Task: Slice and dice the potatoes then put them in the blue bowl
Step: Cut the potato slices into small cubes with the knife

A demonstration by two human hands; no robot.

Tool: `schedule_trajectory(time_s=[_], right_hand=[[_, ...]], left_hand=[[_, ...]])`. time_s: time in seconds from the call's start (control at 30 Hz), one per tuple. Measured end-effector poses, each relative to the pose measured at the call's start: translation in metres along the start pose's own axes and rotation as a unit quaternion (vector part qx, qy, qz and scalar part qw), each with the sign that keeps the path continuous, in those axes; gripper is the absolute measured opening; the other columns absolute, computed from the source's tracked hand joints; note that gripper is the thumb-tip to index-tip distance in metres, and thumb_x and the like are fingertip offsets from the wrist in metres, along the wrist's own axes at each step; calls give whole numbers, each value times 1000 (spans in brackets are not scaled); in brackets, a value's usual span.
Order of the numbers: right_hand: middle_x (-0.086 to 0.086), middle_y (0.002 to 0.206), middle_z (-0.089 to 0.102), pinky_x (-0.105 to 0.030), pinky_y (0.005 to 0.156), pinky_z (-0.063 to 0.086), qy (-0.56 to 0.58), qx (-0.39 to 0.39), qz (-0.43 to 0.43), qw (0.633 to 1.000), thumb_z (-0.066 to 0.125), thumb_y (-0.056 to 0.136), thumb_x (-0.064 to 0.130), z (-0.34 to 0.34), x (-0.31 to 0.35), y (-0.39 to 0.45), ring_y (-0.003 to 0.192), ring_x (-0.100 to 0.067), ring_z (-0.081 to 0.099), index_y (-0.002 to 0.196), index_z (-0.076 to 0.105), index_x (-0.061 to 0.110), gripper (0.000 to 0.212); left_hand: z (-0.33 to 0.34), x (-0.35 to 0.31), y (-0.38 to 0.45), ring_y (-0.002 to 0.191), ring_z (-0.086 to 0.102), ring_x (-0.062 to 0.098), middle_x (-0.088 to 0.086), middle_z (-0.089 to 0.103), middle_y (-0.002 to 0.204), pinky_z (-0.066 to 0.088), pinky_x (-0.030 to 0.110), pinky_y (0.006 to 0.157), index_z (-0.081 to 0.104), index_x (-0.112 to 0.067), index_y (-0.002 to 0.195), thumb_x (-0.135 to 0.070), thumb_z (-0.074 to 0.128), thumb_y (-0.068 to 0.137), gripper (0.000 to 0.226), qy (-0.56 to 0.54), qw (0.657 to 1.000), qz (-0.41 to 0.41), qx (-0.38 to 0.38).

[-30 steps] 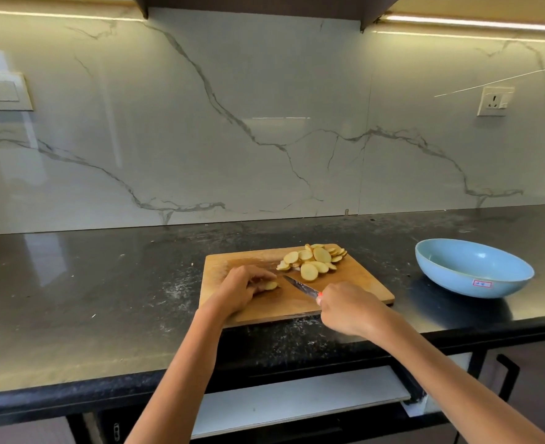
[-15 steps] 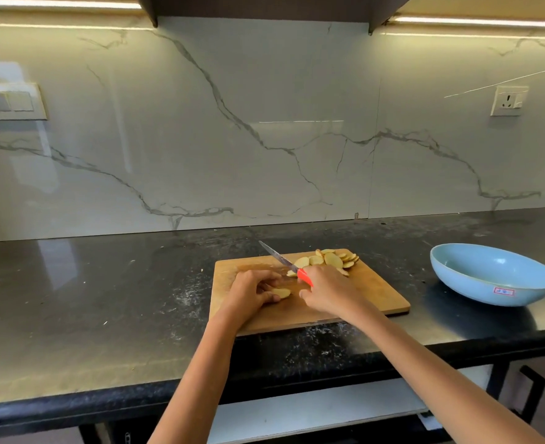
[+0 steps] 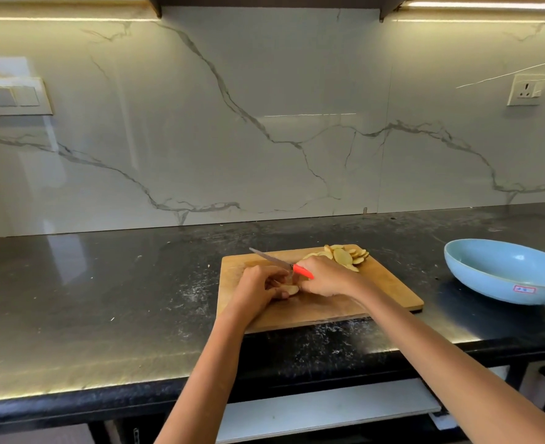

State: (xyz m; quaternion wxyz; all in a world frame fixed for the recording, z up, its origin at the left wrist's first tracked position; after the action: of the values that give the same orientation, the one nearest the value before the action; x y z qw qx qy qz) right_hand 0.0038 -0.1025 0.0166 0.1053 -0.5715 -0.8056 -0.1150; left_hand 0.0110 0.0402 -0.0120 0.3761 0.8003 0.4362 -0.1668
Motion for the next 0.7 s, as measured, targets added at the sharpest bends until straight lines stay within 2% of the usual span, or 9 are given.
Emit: schedule_trajectory(time_s=[0.1, 0.23, 0.43, 0.6, 0.7], right_hand=[[5, 65, 43, -24, 49, 26, -13, 18, -12, 1000, 53, 88, 9, -5, 3, -2, 56, -9, 39, 66, 40, 23, 29], [3, 64, 42, -24, 49, 25, -51, 22, -19, 998, 54, 87, 10, -3, 1, 6, 55, -9, 38, 67, 43, 20, 25], [4, 64, 45, -23, 48, 29, -85, -15, -16, 996, 54, 89, 14, 1, 1, 14, 56, -9, 42, 64, 38, 23, 31], [1, 61, 40, -24, 49, 27, -14, 21, 8, 1000, 52, 91, 13, 2, -2, 17, 53, -13, 39, 65, 39, 18, 29], [-3, 58, 40, -20, 41, 30, 40, 54, 12, 998, 50, 90, 9, -4, 0, 13, 48, -14, 39, 67, 43, 12, 24]], left_hand=[[1, 1, 1, 87, 62, 12, 8, 70, 99, 49, 17, 79, 68, -6, 108, 3, 73, 70, 39, -8, 1000, -1, 0], [2, 2, 2, 85, 63, 11, 9, 70, 97, 48, 10, 77, 68, -4, 107, 6, 72, 70, 38, -13, 1000, -3, -1], [2, 3, 1, 88, 64, 14, 9, 69, 99, 51, 23, 83, 67, -5, 109, 3, 74, 70, 40, -8, 1000, -3, 0], [1, 0, 1, 86, 60, 10, 7, 69, 100, 49, 21, 82, 68, -7, 108, 1, 74, 70, 39, 5, 1000, 2, -3], [0, -1, 0, 87, 60, 9, 5, 70, 102, 46, 17, 81, 69, -8, 107, -2, 74, 72, 36, 24, 1000, 8, -1]])
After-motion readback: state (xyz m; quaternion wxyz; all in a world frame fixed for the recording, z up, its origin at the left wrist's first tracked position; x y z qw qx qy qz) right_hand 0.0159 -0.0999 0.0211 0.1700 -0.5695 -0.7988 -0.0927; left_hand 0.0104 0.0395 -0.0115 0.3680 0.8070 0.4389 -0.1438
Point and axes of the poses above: each hand's wrist, its own y-axis towards the middle knuckle, its own z-axis out of the palm, x = y × z, the point moved 3 cm from there along y, towards the middle knuckle
